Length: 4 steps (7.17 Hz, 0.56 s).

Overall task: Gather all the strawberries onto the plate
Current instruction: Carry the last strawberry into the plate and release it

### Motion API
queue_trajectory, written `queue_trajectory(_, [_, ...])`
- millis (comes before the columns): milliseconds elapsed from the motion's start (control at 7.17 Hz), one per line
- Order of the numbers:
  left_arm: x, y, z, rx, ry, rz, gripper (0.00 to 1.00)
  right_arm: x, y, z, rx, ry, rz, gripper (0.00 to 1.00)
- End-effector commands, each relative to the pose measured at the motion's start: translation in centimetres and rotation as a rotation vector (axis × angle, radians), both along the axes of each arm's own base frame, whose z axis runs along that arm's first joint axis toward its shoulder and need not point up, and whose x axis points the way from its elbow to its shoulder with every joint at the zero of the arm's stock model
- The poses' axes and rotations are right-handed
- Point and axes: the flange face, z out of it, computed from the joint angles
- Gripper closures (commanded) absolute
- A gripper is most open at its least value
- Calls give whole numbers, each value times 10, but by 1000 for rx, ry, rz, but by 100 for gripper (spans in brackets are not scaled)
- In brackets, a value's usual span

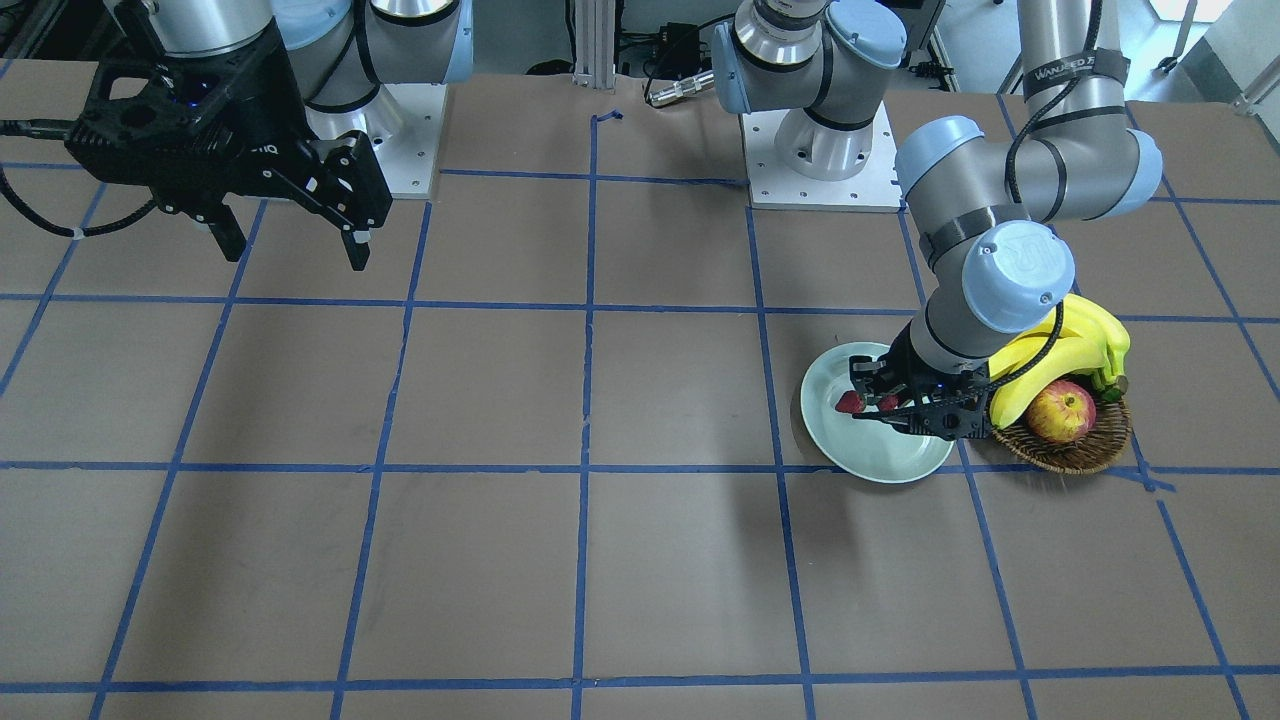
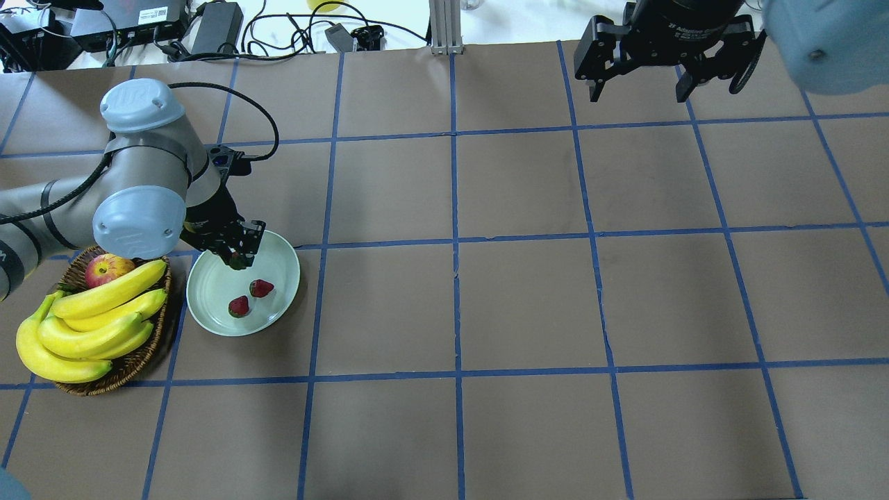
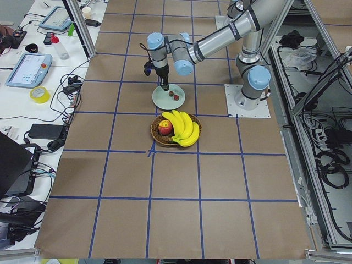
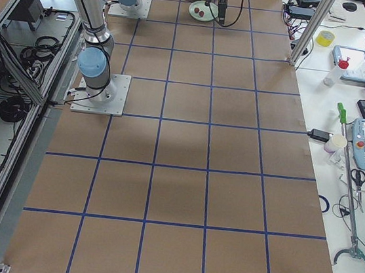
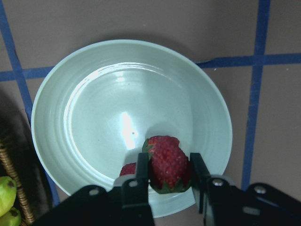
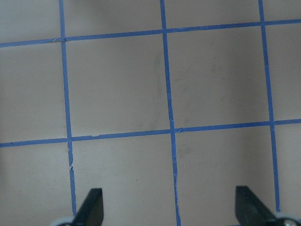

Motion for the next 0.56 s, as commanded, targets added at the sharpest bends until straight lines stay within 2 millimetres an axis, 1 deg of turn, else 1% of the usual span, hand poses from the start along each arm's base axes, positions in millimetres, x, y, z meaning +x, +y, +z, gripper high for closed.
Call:
queue_trajectory(0, [15,-6,-21,-7,-9,3,100,0,0,0,0,1,1,0])
queue_trajectory(140, [15,-5,-27,4,-9,3,74,1,0,0,0,0,2,0])
queue_trajectory(279, [15,-5,-27,3,-7,14,29,1,0,0,0,0,2,0])
queue_trajectory(419, [15,-8,-18,-22,-13,20,18,1,0,0,0,1,2,0])
